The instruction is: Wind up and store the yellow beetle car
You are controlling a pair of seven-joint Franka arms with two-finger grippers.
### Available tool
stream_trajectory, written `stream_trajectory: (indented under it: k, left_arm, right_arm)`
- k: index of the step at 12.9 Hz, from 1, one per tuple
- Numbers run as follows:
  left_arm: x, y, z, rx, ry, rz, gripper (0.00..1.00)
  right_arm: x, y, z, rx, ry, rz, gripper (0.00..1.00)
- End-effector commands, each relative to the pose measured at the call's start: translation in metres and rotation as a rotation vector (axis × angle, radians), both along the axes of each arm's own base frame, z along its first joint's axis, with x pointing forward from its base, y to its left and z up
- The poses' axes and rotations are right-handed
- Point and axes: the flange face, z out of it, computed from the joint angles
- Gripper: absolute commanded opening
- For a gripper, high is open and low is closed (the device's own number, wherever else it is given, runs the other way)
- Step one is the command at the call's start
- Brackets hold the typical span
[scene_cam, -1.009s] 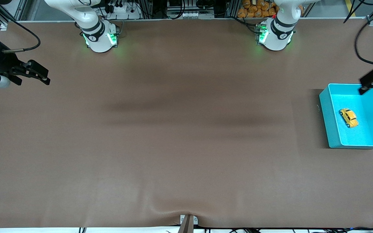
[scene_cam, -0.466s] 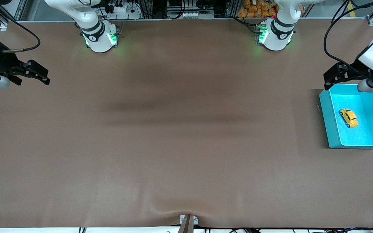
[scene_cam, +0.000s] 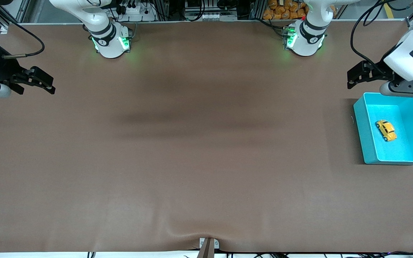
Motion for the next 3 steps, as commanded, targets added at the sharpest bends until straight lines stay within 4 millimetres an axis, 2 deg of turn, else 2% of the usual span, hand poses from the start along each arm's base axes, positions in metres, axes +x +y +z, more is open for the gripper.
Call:
stream_trajectory:
  k: [1, 3]
  left_arm:
    - [-0.0095, 0.0021, 0.0062, -0.012, 0.008, -0.005, 1.0]
    - [-0.0092, 0.0013, 0.0068, -0.013, 0.006, -0.005, 1.0]
  right_arm:
    - [-0.0005, 0.002, 0.0015, -0.02, -0.007, -0.012, 1.0]
    - [-0.0005, 0.002, 0.0015, -0.02, -0.007, -0.012, 1.0]
